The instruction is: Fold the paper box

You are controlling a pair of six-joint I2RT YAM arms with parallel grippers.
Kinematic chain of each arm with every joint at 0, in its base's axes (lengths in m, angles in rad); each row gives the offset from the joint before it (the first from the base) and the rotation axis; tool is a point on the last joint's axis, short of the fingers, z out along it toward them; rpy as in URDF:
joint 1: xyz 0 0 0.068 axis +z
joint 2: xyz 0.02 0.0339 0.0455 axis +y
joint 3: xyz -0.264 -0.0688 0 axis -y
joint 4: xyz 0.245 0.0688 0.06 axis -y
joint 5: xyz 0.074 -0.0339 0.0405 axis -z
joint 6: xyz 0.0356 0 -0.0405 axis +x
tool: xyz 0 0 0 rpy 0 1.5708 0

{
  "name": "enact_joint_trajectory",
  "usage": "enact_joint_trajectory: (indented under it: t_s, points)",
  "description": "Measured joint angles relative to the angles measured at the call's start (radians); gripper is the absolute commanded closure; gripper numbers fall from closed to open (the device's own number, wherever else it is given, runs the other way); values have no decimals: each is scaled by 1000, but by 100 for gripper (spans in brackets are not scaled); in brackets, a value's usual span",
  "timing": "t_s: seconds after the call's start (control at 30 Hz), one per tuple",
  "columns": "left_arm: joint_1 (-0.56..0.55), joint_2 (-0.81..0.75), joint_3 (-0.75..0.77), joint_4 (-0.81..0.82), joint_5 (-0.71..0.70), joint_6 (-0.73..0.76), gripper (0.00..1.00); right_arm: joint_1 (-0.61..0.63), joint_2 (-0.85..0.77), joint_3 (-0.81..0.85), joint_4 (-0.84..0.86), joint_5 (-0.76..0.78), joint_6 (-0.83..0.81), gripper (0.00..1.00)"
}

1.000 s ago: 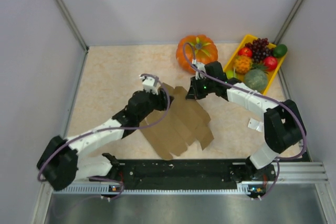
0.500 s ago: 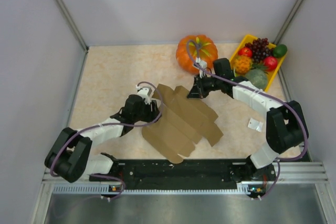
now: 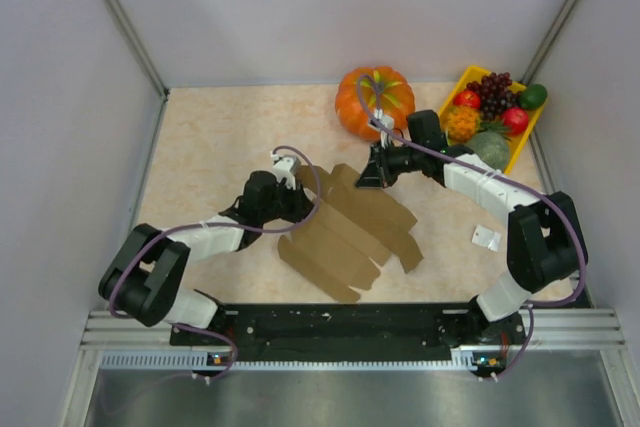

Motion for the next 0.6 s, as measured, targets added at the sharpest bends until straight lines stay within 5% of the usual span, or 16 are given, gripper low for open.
enact_joint_trajectory:
  t_s: [0.2, 0.27, 0.4, 0.5, 0.6]
  points:
    - [-89, -60, -68, 76, -113, -3, 93, 10, -6, -8, 55, 76, 100, 100]
    - [-150, -79, -85, 86, -191, 1, 88, 19, -26, -40, 98, 123, 154, 100]
    - [-216, -74, -86, 97, -283, 0, 64, 43, -70, -91, 148, 179, 221, 100]
    - [-220, -87, -100, 117, -367, -47, 34, 54, -74, -97, 145, 215, 186, 100]
    - [-193, -144, -103, 44, -364, -76, 30, 54, -74, -98, 140, 221, 137, 100]
